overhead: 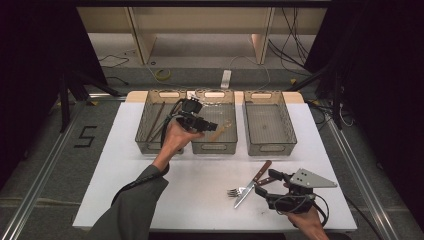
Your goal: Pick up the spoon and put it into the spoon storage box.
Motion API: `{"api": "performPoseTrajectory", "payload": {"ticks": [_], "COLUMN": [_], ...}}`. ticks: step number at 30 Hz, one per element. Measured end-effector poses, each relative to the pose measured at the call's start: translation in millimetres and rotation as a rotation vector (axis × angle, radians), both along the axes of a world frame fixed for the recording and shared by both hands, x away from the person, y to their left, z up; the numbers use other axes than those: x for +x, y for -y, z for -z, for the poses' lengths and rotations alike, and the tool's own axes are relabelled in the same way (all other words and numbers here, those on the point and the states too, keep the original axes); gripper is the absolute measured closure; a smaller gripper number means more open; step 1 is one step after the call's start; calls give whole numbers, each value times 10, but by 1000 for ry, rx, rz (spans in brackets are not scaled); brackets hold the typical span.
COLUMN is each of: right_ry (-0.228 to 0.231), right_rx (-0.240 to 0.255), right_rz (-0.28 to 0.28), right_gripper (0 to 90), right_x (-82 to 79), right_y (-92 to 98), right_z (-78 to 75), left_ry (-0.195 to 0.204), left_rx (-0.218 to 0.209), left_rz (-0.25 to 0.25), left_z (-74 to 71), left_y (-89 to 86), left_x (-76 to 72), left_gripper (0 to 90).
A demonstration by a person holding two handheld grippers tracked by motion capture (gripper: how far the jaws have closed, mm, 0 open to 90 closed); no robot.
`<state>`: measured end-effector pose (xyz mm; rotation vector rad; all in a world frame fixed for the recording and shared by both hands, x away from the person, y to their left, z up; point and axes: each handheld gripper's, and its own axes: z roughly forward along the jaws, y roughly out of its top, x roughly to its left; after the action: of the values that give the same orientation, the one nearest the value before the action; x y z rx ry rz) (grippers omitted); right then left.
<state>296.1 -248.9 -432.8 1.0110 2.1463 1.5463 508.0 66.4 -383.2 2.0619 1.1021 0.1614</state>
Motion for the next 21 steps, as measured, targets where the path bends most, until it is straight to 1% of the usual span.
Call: {"api": "performPoseTrajectory", "payload": {"ticks": [2,5,7,9,12,13,14,16,18,20,21], "right_ry": [-2,-1,-1,-2,-3,-2,-3,-2,-1,-3,-1], "right_rx": [-2,-5,-5,-3,-5,-8,-8,-6,-13,-14,-15], "right_rz": [0,2,6,8,17,21,25,29,33,39,40], "right_gripper": [256,256,256,256,256,256,256,257,256,257,257], "right_x": [0,3,8,16,34,43,50,62,75,87,97], "right_y": [-2,5,13,21,36,44,49,57,64,68,72], "right_z": [0,-5,-7,-8,-15,-16,-17,-17,-17,-20,-21], "left_ry": [7,15,18,30,40,42,44,47,53,49,48], "left_rx": [-7,-17,-10,-16,-37,-32,-37,-44,-63,-84,-82], "left_rz": [9,0,7,8,1,2,-5,-7,-18,-31,-26], "left_z": [-29,-45,-45,-41,-31,-27,-19,-4,17,40,47], "left_y": [-33,-87,-130,-186,-288,-325,-360,-438,-509,-565,-589], "left_x": [-48,-130,-205,-288,-394,-426,-456,-501,-542,-574,-581], "left_gripper": [294,275,267,260,248,244,242,239,239,239,239]}}
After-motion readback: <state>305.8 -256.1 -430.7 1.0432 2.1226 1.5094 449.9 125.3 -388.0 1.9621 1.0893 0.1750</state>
